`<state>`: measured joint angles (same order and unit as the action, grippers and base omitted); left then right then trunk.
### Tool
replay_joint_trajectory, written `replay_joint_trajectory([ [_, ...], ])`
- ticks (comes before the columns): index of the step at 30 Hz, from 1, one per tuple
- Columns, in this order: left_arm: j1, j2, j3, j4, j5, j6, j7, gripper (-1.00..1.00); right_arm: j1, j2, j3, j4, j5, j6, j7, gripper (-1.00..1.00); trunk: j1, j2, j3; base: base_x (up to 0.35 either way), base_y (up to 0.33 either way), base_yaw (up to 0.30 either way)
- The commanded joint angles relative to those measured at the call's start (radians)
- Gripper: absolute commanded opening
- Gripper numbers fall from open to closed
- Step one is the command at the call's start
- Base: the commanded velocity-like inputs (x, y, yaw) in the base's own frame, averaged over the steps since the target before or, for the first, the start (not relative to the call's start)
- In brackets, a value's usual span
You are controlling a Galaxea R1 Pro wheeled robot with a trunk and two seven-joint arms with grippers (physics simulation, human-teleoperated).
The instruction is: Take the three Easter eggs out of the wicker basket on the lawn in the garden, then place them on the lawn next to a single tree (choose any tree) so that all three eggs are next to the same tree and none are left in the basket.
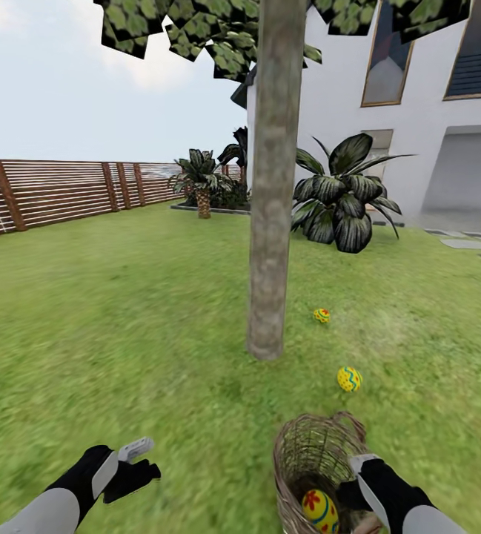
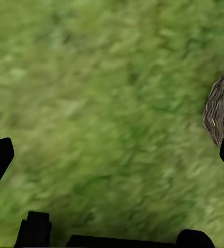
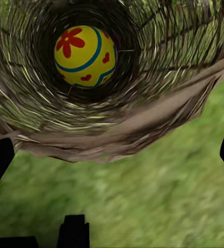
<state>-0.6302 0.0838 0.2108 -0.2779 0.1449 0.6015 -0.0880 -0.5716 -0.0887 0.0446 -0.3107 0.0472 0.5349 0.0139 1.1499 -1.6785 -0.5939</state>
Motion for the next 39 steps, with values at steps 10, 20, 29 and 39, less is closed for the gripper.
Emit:
replay_joint_trajectory([
  [10,0.0,0.0,0.002,-0.001,0.008,0.006,0.001,1.0,0.0,0.001,0.005,0.001,0.006,-0.031,0.001,1.0,0.001,0.0,-0.001,0.198,0.159,0.0],
  [20,0.0,-0.001,0.003,-0.001,0.01,0.004,0.001,1.0,0.0,0.001,0.005,0.001,0.007,-0.032,0.0,1.0,0.001,0.0,-0.001,0.186,0.139,0.0],
  [29,0.0,-0.001,0.002,-0.001,0.01,0.004,0.001,1.0,0.0,0.0,0.005,0.0,0.008,-0.032,0.0,1.0,0.001,0.0,-0.001,0.14,-0.016,0.0],
  [39,0.0,-0.001,0.001,-0.001,0.01,0.004,0.001,1.0,0.0,0.0,0.005,0.0,0.008,-0.032,0.0,1.0,0.001,0.0,-0.001,0.11,-0.066,0.0],
])
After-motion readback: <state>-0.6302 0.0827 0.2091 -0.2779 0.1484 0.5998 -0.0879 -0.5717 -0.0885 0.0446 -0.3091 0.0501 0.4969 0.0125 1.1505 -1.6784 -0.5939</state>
